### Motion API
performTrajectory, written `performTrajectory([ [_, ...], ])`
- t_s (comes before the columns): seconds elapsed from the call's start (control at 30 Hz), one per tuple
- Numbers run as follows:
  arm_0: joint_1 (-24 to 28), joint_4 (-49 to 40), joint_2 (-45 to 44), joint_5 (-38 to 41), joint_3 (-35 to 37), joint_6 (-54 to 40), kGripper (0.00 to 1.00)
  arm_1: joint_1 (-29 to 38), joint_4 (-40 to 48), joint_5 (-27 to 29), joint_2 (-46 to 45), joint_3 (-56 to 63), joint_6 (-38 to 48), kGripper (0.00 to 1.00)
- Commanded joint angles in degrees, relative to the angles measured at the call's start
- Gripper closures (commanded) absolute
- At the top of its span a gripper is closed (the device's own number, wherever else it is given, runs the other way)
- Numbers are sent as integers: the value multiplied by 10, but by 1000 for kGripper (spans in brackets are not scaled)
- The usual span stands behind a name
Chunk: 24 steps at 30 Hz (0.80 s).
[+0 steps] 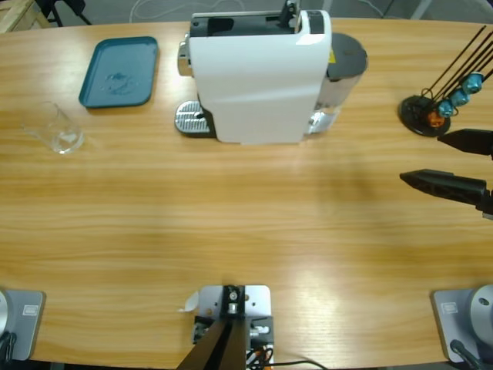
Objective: Pour coffee
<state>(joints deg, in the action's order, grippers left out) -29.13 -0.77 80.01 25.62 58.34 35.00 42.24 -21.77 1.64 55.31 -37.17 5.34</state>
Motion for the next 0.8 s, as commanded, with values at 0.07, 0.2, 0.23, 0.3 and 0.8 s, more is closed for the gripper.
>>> performTrajectory([
  [0.07,-133,-247,-128,-355,25,-214,14,6,8,41,-3,20,19,233],
  [0.2,-135,-229,-194,-344,-76,-205,23,5,-3,54,18,4,30,162],
  [0.23,-136,-221,-214,-344,-106,-202,23,6,-16,55,26,-8,30,118],
  [0.3,-136,-199,-245,-344,-149,-202,26,6,-31,59,35,-25,29,42],
  [0.8,-136,-134,-244,-323,-209,-227,115,-77,-64,60,93,-77,25,161],
])
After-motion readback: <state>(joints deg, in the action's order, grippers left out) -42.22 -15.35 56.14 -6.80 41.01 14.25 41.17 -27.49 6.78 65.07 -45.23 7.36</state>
